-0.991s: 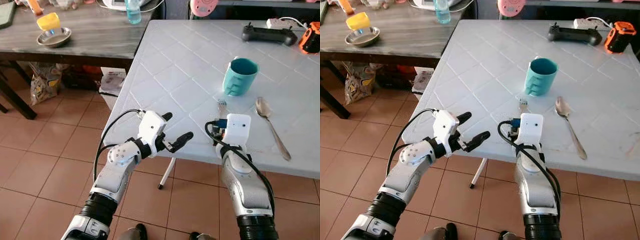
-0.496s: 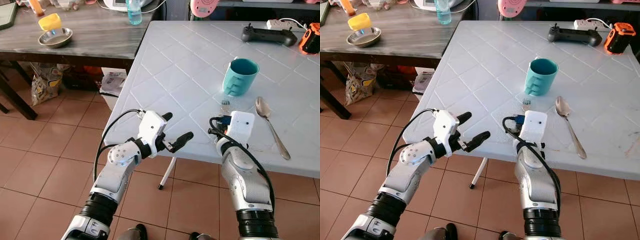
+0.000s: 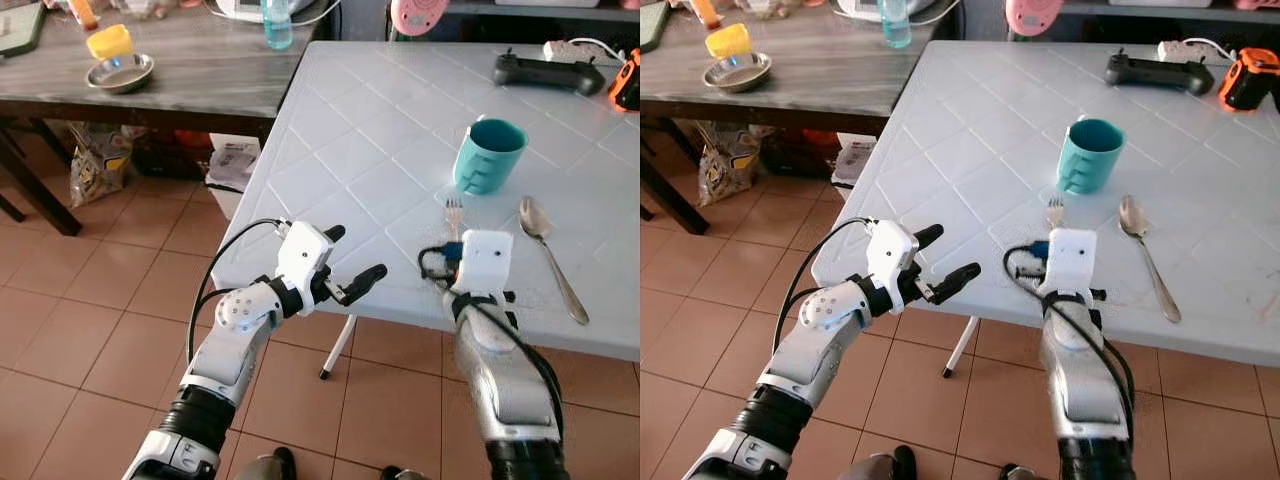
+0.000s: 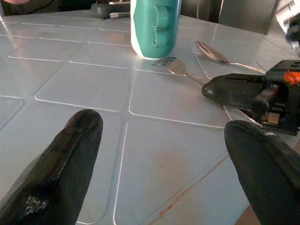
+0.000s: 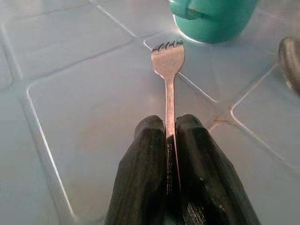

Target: Setting the table

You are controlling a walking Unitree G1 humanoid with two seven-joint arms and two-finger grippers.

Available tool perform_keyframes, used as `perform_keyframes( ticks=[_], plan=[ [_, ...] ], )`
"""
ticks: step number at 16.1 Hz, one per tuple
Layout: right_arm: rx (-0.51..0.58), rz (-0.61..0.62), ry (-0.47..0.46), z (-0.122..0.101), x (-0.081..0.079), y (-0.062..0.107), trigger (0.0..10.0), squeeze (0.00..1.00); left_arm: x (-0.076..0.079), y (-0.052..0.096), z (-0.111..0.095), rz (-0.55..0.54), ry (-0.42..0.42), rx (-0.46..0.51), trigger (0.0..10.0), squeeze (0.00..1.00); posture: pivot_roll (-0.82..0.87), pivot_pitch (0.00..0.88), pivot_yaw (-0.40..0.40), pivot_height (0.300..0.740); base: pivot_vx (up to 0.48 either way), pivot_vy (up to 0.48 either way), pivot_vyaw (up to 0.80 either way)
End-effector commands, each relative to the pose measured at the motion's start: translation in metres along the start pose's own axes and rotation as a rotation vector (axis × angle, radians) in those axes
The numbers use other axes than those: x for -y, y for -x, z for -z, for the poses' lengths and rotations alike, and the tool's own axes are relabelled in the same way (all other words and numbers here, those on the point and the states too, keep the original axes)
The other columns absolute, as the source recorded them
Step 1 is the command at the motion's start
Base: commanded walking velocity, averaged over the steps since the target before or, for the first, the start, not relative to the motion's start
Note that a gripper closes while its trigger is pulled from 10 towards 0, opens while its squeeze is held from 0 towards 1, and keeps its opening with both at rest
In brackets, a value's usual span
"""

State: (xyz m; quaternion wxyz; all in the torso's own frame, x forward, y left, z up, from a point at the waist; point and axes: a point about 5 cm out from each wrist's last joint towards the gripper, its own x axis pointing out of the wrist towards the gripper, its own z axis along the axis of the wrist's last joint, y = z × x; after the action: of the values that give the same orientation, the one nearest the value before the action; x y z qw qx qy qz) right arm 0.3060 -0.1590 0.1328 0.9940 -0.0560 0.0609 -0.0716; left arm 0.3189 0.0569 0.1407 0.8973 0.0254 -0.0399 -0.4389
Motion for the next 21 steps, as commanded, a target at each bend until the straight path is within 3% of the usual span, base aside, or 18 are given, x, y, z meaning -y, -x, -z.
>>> perform_keyframes(
  ticks=[1,3,4,7,10,14,15,16,17,18,21],
  plan=[
    [-0.082,0.021,0.062,0.018,0.003,0.004,0.0,0.0,0.0,0.001,0.001,0.002,-0.011,-0.019,10.0,0.0,0.03,0.163,0.088,0.74,0.0,0.0,0.0],
    [-0.105,0.014,0.181,0.023,0.004,0.007,0.0,0.0,0.0,0.001,0.002,0.004,-0.011,-0.022,10.0,0.0,0.03,0.163,0.088,0.74,0.0,0.0,0.0],
    [-0.112,-0.019,0.329,0.025,0.004,0.008,0.0,0.0,0.0,0.001,0.002,0.005,-0.01,-0.025,10.0,0.0,0.03,0.163,0.088,0.74,0.0,0.0,0.0],
    [-0.11,-0.064,0.61,0.029,0.008,0.012,0.0,0.0,0.002,0.001,0.003,0.011,-0.008,-0.029,10.0,0.0,0.03,0.165,0.09,0.74,0.0,0.0,0.0],
    [-0.063,-0.052,0.763,0.023,0.013,0.012,0.0,0.0,0.002,0.001,0.003,0.016,-0.007,-0.03,10.0,0.0,0.03,0.165,0.093,0.74,0.0,0.0,0.0],
    [-0.019,-0.036,0.838,0.011,0.014,0.012,0.0,0.0,0.003,0.001,0.004,0.02,-0.007,-0.034,10.0,0.0,0.03,0.166,0.094,0.74,0.0,0.0,0.0],
    [-0.015,-0.056,0.814,0.011,0.012,0.013,7.1,0.23,0.003,0.001,0.004,0.022,-0.008,-0.034,10.0,0.0,0.03,0.166,0.094,0.74,0.0,0.0,0.0],
    [-0.021,-0.071,0.789,0.012,0.01,0.013,10.0,1.0,0.003,0.001,0.004,0.021,-0.007,-0.034,10.0,0.0,0.03,0.166,0.094,0.74,0.0,0.0,0.0],
    [-0.04,-0.09,0.713,0.017,0.008,0.014,10.0,1.0,0.003,0.0,0.004,0.021,-0.008,-0.034,10.0,0.0,0.03,0.164,0.092,0.74,0.0,0.0,0.0],
    [-0.045,-0.093,0.708,0.018,0.007,0.015,10.0,1.0,0.003,0.001,0.004,0.021,-0.008,-0.035,10.0,0.0,0.03,0.164,0.092,0.74,0.0,0.0,0.0],
    [-0.036,-0.074,0.563,0.02,0.008,0.015,10.0,1.0,0.002,0.001,0.003,0.018,-0.012,-0.035,10.0,0.0,0.03,0.161,0.092,0.74,0.0,0.0,0.0]
  ],
)
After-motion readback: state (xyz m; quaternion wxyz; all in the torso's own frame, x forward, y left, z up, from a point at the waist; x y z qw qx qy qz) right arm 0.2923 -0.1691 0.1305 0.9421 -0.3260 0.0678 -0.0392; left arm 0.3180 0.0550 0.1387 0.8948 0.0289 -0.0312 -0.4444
